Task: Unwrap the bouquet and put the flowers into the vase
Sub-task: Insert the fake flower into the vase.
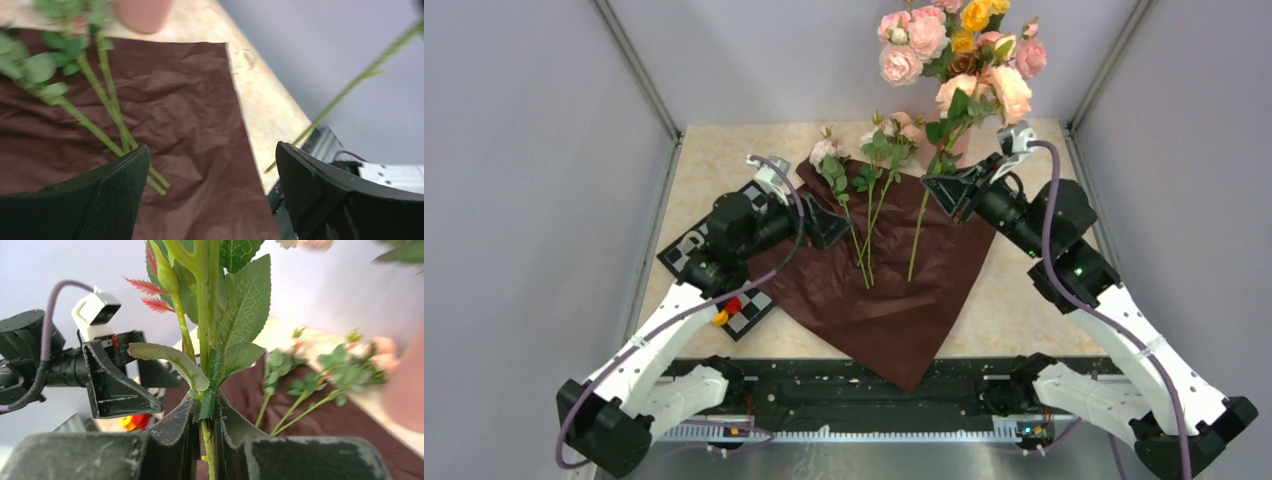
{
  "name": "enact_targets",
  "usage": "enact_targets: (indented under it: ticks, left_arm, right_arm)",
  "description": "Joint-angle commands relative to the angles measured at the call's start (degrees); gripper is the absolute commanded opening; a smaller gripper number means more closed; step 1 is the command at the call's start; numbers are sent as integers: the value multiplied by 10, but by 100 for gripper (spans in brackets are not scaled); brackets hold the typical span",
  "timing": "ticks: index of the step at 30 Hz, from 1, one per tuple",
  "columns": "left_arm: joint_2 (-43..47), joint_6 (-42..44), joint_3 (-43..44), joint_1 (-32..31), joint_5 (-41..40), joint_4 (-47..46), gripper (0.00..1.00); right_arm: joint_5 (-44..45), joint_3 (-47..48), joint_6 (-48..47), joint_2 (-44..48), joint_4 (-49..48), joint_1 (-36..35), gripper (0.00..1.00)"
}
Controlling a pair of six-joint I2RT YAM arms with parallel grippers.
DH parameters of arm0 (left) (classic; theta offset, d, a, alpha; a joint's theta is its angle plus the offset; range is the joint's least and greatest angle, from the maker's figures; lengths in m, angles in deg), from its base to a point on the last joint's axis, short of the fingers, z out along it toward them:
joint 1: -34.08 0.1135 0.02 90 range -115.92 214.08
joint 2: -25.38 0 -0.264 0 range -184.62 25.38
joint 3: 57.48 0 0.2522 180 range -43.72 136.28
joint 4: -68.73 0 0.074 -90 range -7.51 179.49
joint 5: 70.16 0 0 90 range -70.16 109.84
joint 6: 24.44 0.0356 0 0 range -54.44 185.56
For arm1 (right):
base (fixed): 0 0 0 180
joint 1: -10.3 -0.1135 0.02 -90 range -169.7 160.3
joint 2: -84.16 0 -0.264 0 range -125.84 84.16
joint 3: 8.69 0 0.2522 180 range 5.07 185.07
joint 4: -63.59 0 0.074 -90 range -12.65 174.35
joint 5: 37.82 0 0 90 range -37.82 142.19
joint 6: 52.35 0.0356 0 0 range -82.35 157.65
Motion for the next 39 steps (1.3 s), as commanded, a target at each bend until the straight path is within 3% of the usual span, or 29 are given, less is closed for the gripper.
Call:
enact_targets:
  ticks: [1,7,11,14,18,29,39]
  left_arm:
    - [7,11,18,106,95,68,99]
    - [12,55,44,231,70,144,99]
    - [35,93,42,277,-17,173,99]
    - [59,142,34,280,-114,184,99]
    - [77,177,24,281,-173,193,99]
    - [90,183,10,281,-175,184,99]
    - [80,183,11,281,-171,186,99]
  right_arm:
    - [122,66,-103,13,52,-7,0]
    - [249,134,-153,-34,35,-4,0]
    - [266,172,-190,-85,-11,8,0]
    - [271,190,-224,-121,-68,28,0]
    - [232,196,-229,-162,-159,75,0]
    - [227,182,-307,-256,-408,103,0]
    - [249,181,-324,-312,-532,110,0]
